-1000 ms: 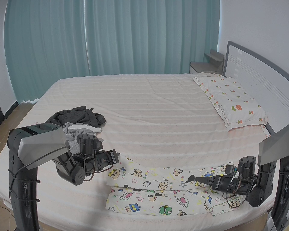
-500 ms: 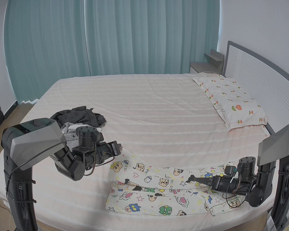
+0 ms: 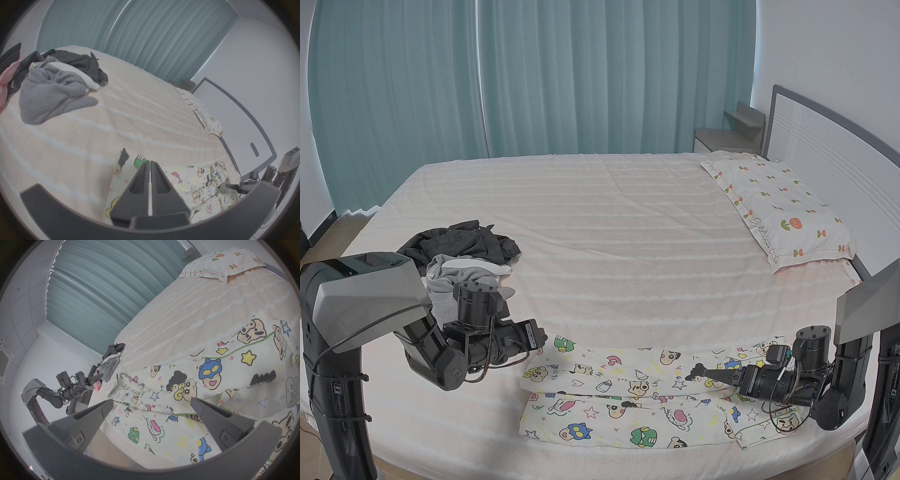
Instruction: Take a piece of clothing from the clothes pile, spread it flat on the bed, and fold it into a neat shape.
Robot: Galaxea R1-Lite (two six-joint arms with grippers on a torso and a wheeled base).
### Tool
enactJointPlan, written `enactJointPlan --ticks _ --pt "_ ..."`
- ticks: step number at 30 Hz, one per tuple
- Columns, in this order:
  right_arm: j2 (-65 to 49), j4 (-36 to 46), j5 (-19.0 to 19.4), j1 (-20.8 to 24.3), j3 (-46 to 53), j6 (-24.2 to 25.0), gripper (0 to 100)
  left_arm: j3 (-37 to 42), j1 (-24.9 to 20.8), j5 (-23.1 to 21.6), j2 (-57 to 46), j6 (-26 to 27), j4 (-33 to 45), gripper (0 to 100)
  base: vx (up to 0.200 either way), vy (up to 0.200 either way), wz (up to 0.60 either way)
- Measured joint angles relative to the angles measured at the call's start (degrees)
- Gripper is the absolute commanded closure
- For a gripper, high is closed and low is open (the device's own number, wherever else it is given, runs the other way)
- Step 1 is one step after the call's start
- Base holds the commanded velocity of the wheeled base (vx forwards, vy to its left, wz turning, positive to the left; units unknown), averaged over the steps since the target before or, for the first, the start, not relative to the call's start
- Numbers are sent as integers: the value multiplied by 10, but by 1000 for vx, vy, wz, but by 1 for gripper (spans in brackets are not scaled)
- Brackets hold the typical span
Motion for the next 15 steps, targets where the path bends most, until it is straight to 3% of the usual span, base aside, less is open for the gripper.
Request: enactJointPlan --ticks 3,4,9,15 --pt "0 0 0 0 0 0 0 4 0 -2 8 0 10 100 0 0 0" --pt "0 0 0 0 0 0 0 4 0 -2 11 0 15 0 0 0 0" --pt "0 0 1 0 0 0 0 3 0 -11 31 0 16 0 0 0 0" --pt "1 0 0 1 0 -1 0 11 5 -56 42 0 16 0 0 0 0"
